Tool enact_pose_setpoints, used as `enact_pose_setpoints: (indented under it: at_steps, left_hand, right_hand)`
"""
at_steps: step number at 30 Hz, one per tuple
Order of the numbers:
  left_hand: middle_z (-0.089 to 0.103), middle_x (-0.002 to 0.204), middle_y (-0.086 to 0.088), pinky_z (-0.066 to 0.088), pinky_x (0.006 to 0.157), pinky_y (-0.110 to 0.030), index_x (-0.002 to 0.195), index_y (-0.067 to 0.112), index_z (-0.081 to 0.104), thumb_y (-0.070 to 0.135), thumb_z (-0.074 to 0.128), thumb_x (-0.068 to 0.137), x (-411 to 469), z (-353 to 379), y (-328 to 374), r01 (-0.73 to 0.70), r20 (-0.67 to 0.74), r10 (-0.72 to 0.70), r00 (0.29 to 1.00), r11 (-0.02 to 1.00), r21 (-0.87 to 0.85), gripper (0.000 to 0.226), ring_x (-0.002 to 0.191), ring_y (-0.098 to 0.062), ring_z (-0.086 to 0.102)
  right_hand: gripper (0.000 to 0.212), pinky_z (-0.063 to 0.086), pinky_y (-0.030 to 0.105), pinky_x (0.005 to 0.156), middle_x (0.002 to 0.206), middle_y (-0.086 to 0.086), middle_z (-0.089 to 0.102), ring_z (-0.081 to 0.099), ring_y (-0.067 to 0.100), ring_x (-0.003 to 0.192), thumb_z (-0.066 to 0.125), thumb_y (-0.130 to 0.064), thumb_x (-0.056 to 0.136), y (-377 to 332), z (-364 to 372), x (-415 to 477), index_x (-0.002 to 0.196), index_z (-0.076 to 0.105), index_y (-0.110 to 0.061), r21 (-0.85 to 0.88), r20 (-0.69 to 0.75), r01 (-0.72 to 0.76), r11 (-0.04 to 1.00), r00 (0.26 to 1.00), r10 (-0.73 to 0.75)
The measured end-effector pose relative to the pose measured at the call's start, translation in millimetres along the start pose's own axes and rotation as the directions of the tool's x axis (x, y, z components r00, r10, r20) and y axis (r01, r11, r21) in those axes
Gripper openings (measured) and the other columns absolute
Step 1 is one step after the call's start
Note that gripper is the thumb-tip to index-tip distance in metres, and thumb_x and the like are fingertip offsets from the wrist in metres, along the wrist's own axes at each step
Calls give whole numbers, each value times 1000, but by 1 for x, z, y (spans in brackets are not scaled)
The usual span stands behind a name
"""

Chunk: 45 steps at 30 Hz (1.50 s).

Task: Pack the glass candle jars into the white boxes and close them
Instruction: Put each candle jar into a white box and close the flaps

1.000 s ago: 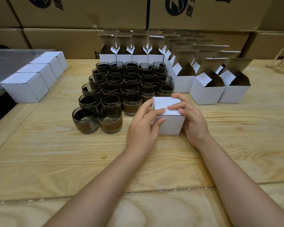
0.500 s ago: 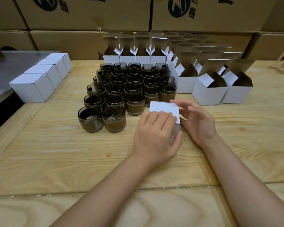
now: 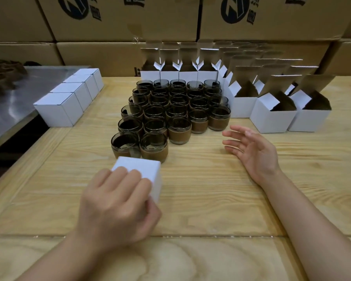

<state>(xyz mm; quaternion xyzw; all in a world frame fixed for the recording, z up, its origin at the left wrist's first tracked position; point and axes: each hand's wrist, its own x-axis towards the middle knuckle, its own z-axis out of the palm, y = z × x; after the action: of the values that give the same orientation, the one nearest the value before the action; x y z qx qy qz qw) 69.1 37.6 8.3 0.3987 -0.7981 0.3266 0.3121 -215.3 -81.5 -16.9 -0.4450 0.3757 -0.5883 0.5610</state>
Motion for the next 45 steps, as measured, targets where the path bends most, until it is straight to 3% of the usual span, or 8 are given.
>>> enact_pose_setpoints:
  at_steps: [12,17,22,29,33,37,43,45]
  left_hand:
    - [30,63,-7,34,52,-42,66,13,36,21,41,83,-73,16,-162,268,62,-286,956,941,208,20,54,-28,34]
    - [57,86,-18,46,69,-52,95,10,53,36,34,98,-86,37,-198,586,35,-611,791,772,246,33,79,-42,53]
    - [54,123,-6,42,92,-54,119,29,45,46,36,87,-85,49,-218,743,118,-747,654,664,86,37,115,-34,47]
    - [42,131,6,34,103,-40,128,29,45,40,37,72,-91,69,-258,771,211,-764,610,634,68,58,121,-26,41]
    - [36,126,16,35,104,-32,131,52,44,36,36,68,-99,77,-284,730,279,-735,618,669,143,65,114,-9,46]
    - [43,132,-2,40,102,-55,136,34,44,32,37,68,-89,90,-300,661,301,-702,646,711,240,68,125,-33,42]
    - [60,111,-28,48,83,-56,133,12,36,13,55,72,-49,103,-289,619,430,-685,587,723,306,64,96,-44,58]
    - [51,133,-26,46,86,-54,138,10,31,8,57,78,-44,111,-286,624,446,-702,556,707,334,66,105,-46,56]
  right_hand:
    - [31,48,39,87,106,16,66,63,26,92,37,-17,92,4,-2,1,109,61,-7,-47,38,22,999,999,-20]
    - [32,48,38,86,105,17,66,63,26,91,37,-16,92,6,-3,3,110,61,-6,-66,56,37,997,998,-34]
    - [33,48,38,86,104,17,66,64,26,90,37,-16,91,6,-3,4,111,61,-5,-68,56,31,997,998,-28]
    - [33,49,39,87,104,19,66,63,27,91,41,-17,89,6,-2,4,112,61,-3,-87,38,26,996,999,-23]
    - [33,50,37,86,103,19,66,64,26,91,41,-16,89,6,-2,4,111,62,-3,-90,30,23,996,999,-21]
    - [38,50,37,86,103,19,67,63,26,92,47,-22,81,7,-2,5,110,62,-3,-99,25,21,995,1000,-18]
    - [39,51,35,85,100,18,68,64,25,91,49,-22,80,9,-3,6,110,62,-2,-101,16,22,995,1000,-20]
    - [38,53,32,84,100,18,68,64,25,91,49,-22,80,9,-4,7,110,62,-2,-97,18,20,995,1000,-19]
